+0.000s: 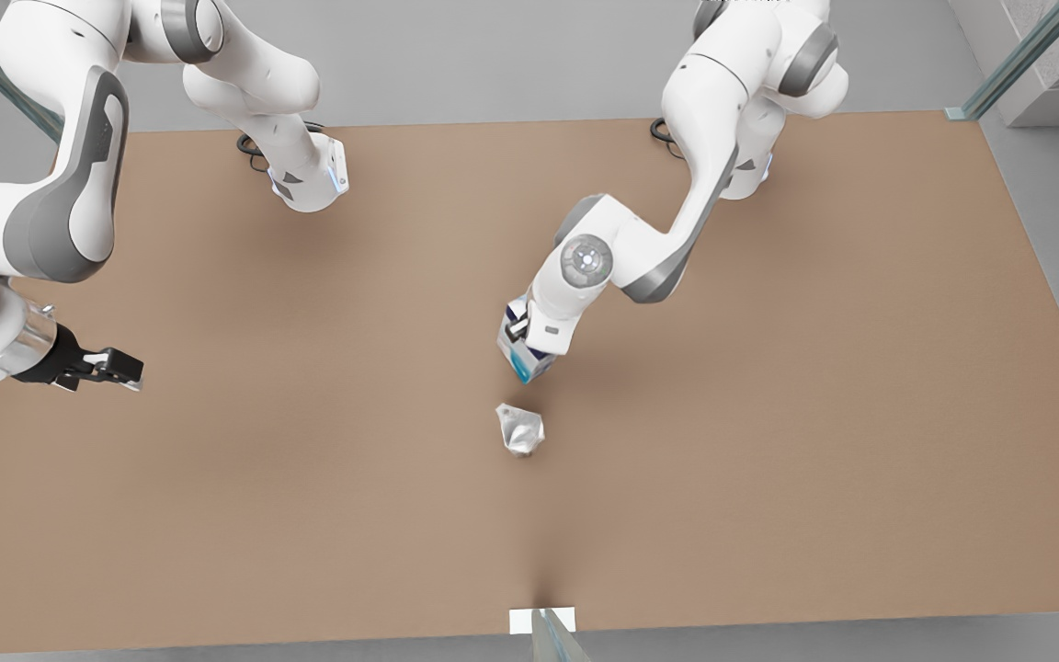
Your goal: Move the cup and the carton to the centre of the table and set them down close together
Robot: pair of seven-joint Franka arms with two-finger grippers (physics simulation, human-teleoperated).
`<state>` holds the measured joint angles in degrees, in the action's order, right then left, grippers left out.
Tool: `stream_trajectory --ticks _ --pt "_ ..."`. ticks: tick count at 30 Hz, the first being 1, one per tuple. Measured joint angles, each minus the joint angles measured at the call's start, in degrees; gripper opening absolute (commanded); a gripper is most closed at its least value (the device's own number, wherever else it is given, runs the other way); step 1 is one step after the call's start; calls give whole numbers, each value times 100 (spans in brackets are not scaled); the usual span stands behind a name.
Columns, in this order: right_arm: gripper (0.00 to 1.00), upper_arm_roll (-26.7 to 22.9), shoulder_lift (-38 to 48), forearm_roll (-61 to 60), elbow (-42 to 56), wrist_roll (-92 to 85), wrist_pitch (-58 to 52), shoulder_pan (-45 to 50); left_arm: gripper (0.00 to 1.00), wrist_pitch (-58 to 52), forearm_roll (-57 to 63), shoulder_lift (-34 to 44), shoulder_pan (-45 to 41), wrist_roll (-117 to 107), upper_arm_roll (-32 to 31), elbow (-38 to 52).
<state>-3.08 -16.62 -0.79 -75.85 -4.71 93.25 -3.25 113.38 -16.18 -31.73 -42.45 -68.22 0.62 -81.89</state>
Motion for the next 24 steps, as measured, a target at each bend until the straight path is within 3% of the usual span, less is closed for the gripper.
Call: stream_trajectory --ticks 7,10,13,16,17,24 --pt "100 0 -9 -9 0 5 2 -2 100 -38 -31 116 -4 -64 -14 6" --pt "100 0 -9 -7 0 5 0 -3 100 -213 -3 378 31 192 268 6" --pt "100 0 -9 -9 0 -4 0 -8 100 -1241 522 1018 1172 3099 245 -23" --pt "100 0 -9 -35 0 -4 0 -9 100 -1684 1352 1484 3262 4981 -865 136" --pt "100 0 -9 -35 0 4 8 -9 100 -1687 1579 1509 3597 5668 -886 222" --pt "100 0 45 -42 -18 508 26 -23 100 -1634 2345 1475 4107 6277 -1027 338"
